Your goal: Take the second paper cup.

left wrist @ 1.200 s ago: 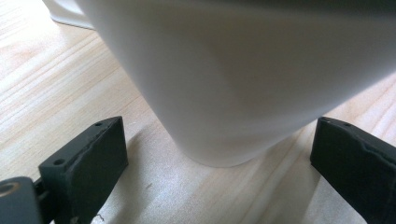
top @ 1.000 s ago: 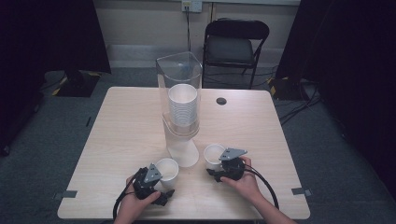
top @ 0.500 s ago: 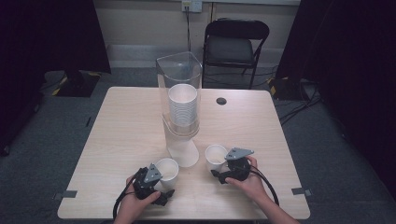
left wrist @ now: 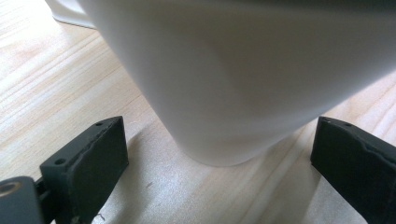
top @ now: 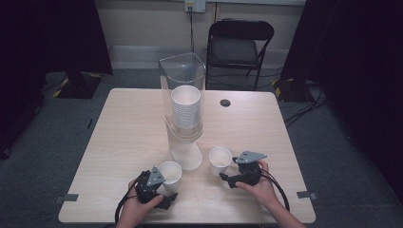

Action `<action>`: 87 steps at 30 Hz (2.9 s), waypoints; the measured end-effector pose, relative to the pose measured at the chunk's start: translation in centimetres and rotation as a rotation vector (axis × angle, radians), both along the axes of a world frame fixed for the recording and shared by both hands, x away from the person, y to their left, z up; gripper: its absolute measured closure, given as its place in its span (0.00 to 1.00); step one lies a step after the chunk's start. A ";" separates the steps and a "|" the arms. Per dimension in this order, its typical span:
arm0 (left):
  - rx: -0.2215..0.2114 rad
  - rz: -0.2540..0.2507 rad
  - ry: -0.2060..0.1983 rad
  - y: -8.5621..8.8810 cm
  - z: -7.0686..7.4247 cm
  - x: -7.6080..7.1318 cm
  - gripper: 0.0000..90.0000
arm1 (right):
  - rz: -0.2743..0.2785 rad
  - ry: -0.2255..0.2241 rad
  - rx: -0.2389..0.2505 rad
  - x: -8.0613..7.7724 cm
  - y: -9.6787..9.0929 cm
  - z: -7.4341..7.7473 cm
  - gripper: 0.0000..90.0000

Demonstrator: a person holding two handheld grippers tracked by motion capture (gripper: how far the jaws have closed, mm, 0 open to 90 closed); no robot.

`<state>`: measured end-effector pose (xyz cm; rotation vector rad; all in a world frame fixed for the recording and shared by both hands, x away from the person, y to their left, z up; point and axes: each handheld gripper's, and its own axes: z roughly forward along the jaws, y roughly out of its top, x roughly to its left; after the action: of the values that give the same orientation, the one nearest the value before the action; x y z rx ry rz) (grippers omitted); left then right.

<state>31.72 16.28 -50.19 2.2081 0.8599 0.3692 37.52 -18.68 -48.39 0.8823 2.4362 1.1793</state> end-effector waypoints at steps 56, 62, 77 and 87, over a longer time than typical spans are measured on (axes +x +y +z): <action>-0.002 -0.005 0.006 0.0 0.0 0.0 0.03 | -0.070 0.054 -0.012 -3.6 -11.1 0.1 0.20; 0.001 -0.007 0.004 0.0 0.0 0.1 0.03 | -0.085 0.060 -0.022 -4.0 -12.2 -0.2 0.20; 0.003 -0.008 0.006 0.0 0.0 0.1 0.03 | -0.104 0.066 -0.052 -4.3 -13.6 -1.4 0.18; 0.001 -0.007 0.004 0.0 0.0 0.0 0.03 | -0.093 0.041 -0.066 -4.3 -13.9 -1.6 0.16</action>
<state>31.77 16.28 -50.19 2.2126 0.8539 0.3622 33.19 -32.63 -49.94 0.9970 2.4225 1.0531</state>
